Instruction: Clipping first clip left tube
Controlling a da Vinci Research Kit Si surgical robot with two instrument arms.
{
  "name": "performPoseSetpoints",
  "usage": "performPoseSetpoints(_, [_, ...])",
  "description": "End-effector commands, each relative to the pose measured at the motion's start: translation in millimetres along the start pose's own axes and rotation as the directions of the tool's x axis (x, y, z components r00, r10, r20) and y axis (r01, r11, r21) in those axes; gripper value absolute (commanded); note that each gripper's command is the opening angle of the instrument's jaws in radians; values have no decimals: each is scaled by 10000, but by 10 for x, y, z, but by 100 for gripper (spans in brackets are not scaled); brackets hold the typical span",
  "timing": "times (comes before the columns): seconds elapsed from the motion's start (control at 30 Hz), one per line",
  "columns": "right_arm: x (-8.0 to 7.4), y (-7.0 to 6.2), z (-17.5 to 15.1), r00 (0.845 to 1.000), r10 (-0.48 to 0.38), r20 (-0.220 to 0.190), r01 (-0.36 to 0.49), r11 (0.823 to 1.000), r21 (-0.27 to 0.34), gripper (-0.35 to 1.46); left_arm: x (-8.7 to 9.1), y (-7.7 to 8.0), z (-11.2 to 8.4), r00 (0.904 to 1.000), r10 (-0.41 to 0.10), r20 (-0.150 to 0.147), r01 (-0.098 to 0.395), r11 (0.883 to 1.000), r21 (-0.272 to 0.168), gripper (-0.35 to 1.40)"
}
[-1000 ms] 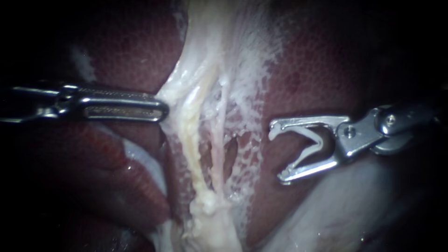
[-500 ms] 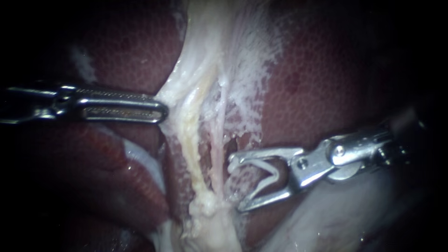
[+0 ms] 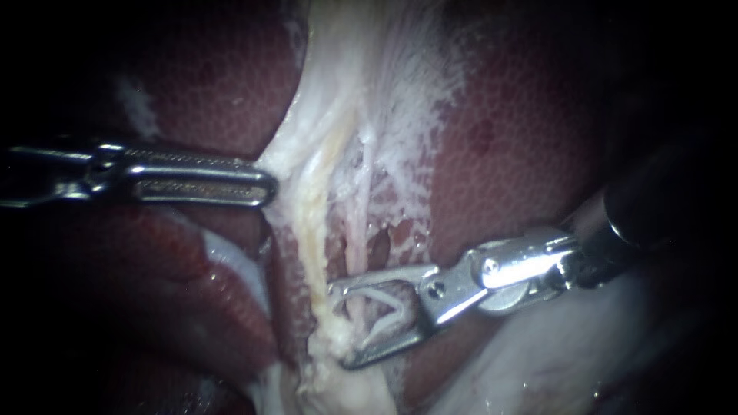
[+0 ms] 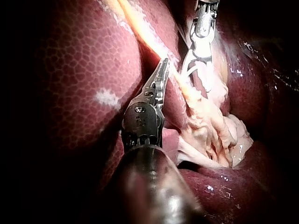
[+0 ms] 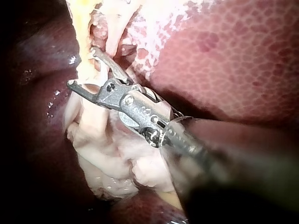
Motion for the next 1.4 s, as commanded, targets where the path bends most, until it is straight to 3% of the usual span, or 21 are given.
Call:
performPoseSetpoints(0.03, [0, 1, 0, 10000, 2, 2, -2, 10000, -5, 56, 0, 0, 0, 10000, -2, 1, 2, 10000, -6, -35])
performPoseSetpoints(0.27, [3, 7, 11, 10000, 20, 37, -19, 10000, -56, 56, -1, 0, 1, 10000, -4, 2, 4, 10000, -10, -35])
performPoseSetpoints(0.9, [24, 7, 42, 9995, 314, -53, -314, 9995, -98, 57, -1, -1, 4, 10000, -9, 5, 9, 10000, -29, -35])
performPoseSetpoints(1.4, [24, 7, 42, 9991, 421, -84, -422, 9991, -19, 50, -1, -1, 5, 10000, -7, 6, 7, 10000, -35, -35])
